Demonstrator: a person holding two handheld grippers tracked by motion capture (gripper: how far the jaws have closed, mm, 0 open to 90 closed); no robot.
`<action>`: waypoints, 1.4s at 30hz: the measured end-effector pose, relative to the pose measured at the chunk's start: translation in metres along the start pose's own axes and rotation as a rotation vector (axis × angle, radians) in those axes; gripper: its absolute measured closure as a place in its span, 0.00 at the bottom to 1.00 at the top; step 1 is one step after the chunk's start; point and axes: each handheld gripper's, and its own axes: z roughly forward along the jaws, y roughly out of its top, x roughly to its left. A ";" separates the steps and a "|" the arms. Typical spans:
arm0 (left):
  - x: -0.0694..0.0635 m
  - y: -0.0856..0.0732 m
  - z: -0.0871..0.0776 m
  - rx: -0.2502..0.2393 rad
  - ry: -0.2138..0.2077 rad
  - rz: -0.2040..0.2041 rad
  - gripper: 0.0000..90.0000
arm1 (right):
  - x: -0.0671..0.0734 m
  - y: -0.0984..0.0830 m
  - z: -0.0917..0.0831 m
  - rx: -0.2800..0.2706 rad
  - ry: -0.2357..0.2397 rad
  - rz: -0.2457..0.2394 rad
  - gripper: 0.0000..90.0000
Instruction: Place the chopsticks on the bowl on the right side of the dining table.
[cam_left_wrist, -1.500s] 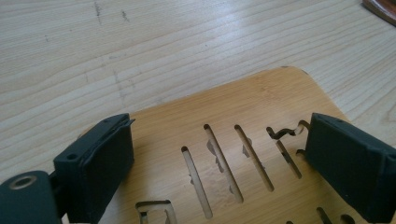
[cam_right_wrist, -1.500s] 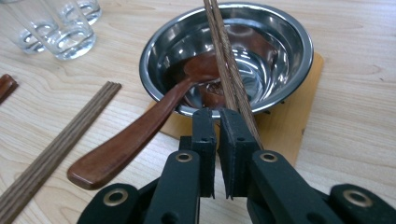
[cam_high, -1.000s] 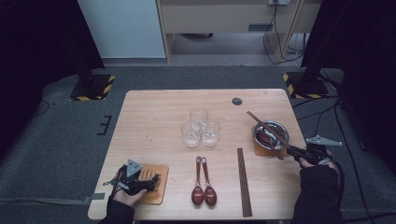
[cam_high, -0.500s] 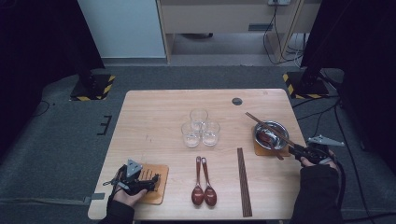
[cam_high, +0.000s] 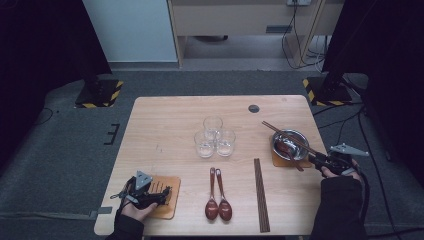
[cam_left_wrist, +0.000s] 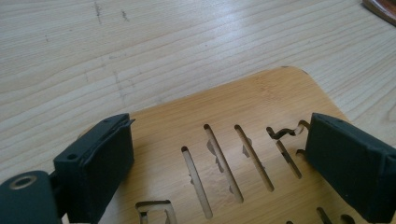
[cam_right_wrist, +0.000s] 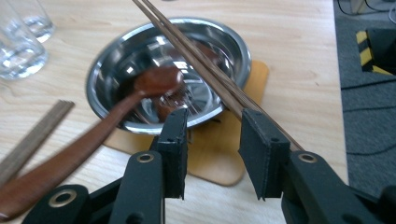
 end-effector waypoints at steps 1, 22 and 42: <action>0.000 0.000 0.000 0.000 0.000 0.000 0.08 | 0.001 0.001 0.000 -0.004 0.004 -0.004 0.69; 0.000 0.000 0.000 0.000 0.000 0.000 0.08 | 0.016 0.034 0.015 -0.070 0.071 -0.020 0.65; 0.000 0.000 0.000 0.000 0.000 0.000 0.08 | 0.019 0.054 0.030 -0.080 0.076 -0.044 0.58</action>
